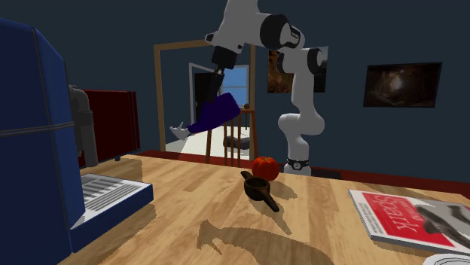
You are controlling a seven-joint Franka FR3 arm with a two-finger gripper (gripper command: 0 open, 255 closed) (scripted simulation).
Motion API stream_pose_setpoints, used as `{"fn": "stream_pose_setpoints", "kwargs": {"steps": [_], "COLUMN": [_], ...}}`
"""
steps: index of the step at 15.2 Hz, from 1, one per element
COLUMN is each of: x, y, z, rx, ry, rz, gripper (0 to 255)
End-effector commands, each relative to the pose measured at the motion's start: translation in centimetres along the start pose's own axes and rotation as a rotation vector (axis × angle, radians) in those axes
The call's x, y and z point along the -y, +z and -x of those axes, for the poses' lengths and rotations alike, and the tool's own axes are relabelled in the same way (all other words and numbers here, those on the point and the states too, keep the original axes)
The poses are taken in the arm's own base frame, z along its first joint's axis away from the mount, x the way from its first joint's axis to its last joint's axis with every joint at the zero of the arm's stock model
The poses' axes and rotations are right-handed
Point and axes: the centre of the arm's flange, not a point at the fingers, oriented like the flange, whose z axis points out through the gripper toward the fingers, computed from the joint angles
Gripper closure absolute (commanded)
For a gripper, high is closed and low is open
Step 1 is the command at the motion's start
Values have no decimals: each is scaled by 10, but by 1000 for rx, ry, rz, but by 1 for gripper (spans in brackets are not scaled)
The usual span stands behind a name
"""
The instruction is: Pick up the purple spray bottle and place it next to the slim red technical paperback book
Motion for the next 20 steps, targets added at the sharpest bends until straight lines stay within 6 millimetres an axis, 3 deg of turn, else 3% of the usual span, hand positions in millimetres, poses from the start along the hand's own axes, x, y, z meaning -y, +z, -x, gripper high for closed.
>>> {"fn": "stream_pose_setpoints", "kwargs": {"steps": [1, 18, 20], "x": [-1, -10, -1], "y": [-11, -93, -103], "z": [-3, -33, -10], "rx": [0, 0, 0], "ry": [0, 0, 0], "rz": [0, 0, 0], "gripper": [255, 255, 255]}}
